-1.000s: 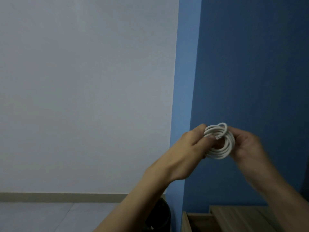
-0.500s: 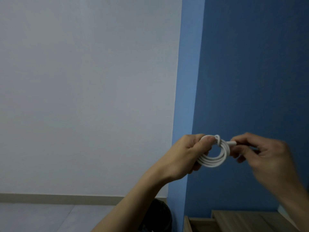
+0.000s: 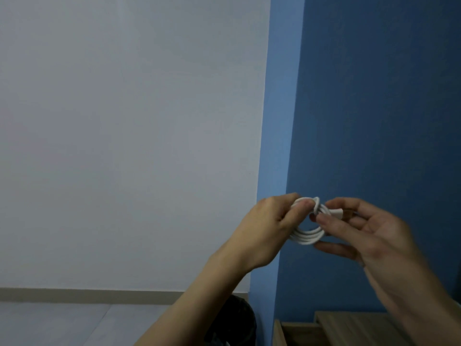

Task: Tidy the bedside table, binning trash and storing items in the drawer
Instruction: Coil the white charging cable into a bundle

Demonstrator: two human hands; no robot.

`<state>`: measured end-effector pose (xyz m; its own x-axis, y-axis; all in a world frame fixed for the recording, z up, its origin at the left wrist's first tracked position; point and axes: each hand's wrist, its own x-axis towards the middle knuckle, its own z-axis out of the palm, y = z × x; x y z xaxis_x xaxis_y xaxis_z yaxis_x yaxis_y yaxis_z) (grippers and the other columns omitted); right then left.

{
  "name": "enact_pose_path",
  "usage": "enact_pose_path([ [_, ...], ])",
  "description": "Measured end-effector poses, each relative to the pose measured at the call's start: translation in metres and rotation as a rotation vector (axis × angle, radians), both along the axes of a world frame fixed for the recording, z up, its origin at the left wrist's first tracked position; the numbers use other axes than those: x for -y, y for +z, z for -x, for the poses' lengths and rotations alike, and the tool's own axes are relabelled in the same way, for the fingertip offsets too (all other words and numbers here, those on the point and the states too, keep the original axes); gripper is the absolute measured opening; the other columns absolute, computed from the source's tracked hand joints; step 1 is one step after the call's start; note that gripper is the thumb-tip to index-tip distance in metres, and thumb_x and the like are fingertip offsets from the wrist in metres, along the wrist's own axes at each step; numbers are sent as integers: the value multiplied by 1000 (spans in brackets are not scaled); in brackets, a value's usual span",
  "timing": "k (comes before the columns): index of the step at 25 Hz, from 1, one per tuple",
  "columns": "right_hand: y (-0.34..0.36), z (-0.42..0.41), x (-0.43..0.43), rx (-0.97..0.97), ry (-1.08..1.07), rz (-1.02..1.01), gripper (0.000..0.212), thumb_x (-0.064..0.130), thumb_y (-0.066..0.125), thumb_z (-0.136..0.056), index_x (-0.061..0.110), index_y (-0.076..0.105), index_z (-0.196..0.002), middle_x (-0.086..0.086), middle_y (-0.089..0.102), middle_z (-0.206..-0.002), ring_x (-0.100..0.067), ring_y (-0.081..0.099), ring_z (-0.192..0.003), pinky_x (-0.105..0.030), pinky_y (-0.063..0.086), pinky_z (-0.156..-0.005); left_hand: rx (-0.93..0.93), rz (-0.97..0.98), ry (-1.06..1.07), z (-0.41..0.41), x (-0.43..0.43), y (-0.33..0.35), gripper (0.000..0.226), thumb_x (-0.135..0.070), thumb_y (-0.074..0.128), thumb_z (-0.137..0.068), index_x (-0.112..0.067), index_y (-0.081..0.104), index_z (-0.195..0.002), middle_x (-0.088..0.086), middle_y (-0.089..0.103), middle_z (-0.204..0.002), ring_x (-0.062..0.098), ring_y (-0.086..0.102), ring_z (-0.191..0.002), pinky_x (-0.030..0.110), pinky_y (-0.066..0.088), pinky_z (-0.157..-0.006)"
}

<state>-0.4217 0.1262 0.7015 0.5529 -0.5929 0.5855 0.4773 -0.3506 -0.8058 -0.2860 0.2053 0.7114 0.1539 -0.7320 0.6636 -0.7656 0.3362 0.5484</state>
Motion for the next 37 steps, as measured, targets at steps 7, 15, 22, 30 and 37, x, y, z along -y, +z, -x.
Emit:
enact_pose_path([
  [7,-5,-3,6,110,-21,-155,41,28,78,-41,13,68,-79,-3,73,-72,-12,68,-59,-22,55,-52,-328,145,-293,-25,-27,-10,25,1,51,-78,-1,62,-100,5,67,-75,13,59,-68,22,46,-53],
  [15,-6,-12,-7,145,-102,-172,27,24,73,-48,13,70,-71,-5,71,-66,-14,67,-55,-22,54,-51,-239,239,-181,-21,-21,-7,17,-9,66,-78,-13,76,-91,-3,62,-80,5,56,-71,18,46,-57],
  [22,-8,-11,-13,179,-155,-116,33,28,71,-51,11,66,-78,-5,74,-71,-18,71,-62,-22,55,-53,-369,113,-196,-9,-11,-2,18,-1,68,-80,5,72,-97,20,69,-91,18,62,-70,20,53,-60],
  [30,-11,-14,-14,244,-197,-100,25,28,73,-50,16,69,-72,-4,74,-72,-14,71,-66,-20,56,-58,-435,292,-27,9,2,0,35,8,71,-70,-18,48,-74,8,54,-67,19,44,-57,29,40,-50],
  [37,-21,-22,-13,287,-236,-95,43,40,80,-50,13,69,-82,-10,74,-80,-19,71,-71,-22,56,-61,30,504,219,17,12,-3,31,11,54,-63,-14,47,-79,-12,42,-64,3,37,-54,16,32,-49],
])
